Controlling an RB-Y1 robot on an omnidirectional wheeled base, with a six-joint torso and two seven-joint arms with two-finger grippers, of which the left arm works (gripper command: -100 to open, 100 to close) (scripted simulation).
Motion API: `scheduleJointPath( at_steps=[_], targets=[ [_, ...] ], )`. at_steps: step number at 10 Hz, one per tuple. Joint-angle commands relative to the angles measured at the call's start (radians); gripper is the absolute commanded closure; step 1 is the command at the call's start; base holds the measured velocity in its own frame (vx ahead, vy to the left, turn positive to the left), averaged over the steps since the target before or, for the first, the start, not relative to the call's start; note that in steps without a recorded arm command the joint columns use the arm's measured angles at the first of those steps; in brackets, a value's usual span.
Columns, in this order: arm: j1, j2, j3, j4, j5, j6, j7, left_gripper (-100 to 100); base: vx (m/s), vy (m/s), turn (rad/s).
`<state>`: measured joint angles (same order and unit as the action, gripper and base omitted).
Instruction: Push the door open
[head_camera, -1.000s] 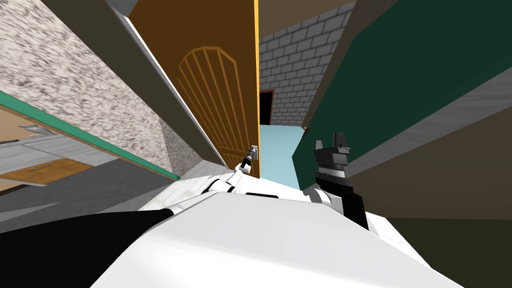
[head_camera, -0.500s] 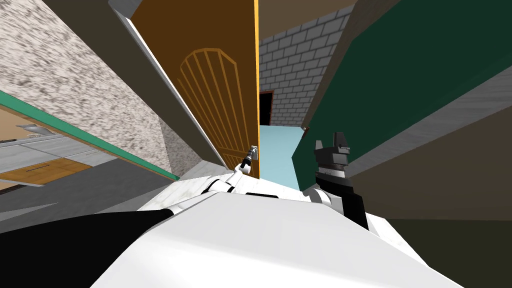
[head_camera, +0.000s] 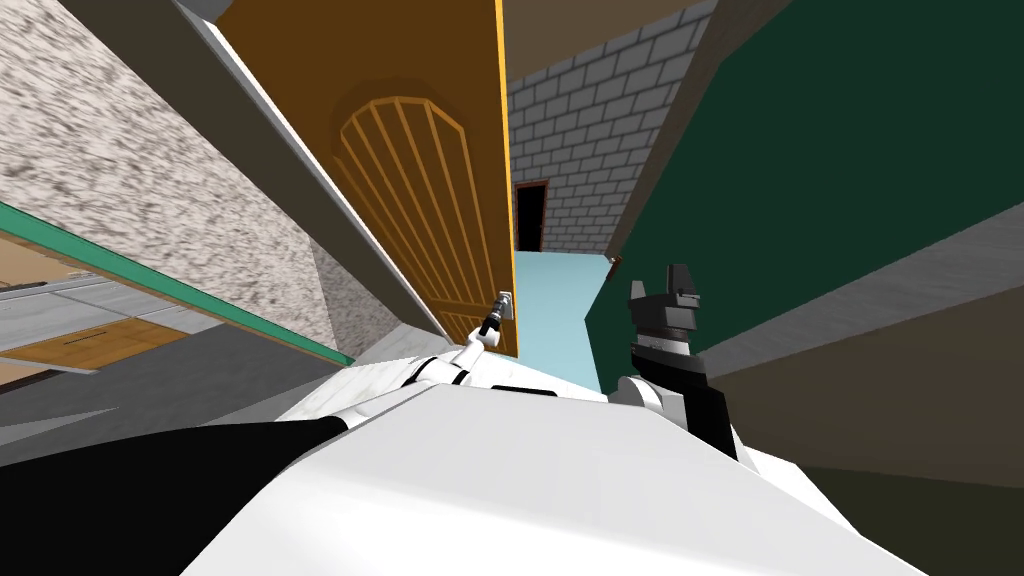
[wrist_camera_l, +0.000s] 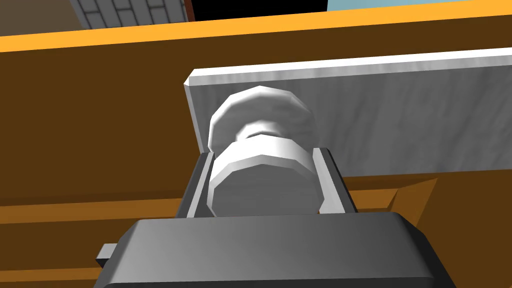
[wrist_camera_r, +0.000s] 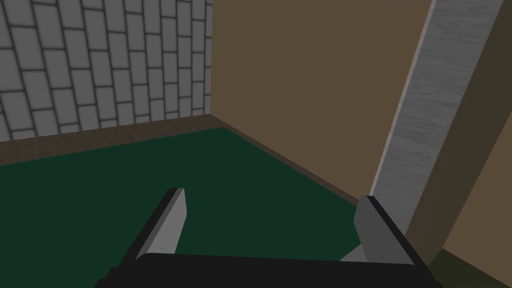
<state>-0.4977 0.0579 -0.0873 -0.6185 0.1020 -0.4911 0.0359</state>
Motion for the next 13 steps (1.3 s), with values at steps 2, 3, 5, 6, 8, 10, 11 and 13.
scheduleJointPath(
  at_steps=[2, 3, 5, 6, 8, 10, 11, 13],
  targets=[
    [0.011, 0.022, 0.024, -0.028, 0.007, 0.012, -0.007, 100, 0.153, -0.077, 0.023],
    [0.012, 0.027, 0.036, -0.026, 0.011, 0.012, -0.011, 100, 0.216, -0.113, 0.102],
    [0.013, 0.038, 0.062, -0.022, 0.019, 0.012, -0.020, 100, 0.197, -0.177, 0.083],
    [0.014, 0.043, 0.075, -0.021, 0.023, 0.012, -0.025, 100, 0.194, -0.181, 0.102],
    [0.014, 0.043, 0.075, -0.043, 0.023, 0.012, -0.025, 100, 0.072, -0.067, 0.025],
    [0.016, 0.053, 0.102, -0.017, 0.031, 0.011, -0.034, 100, 0.091, -0.072, 0.045],
    [0.016, 0.053, 0.102, -0.017, 0.031, 0.011, -0.034, 100, 0.097, -0.110, 0.068],
    [0.017, 0.063, 0.130, -0.013, 0.040, 0.011, -0.044, 100, 0.152, -0.139, 0.088]
  ],
)
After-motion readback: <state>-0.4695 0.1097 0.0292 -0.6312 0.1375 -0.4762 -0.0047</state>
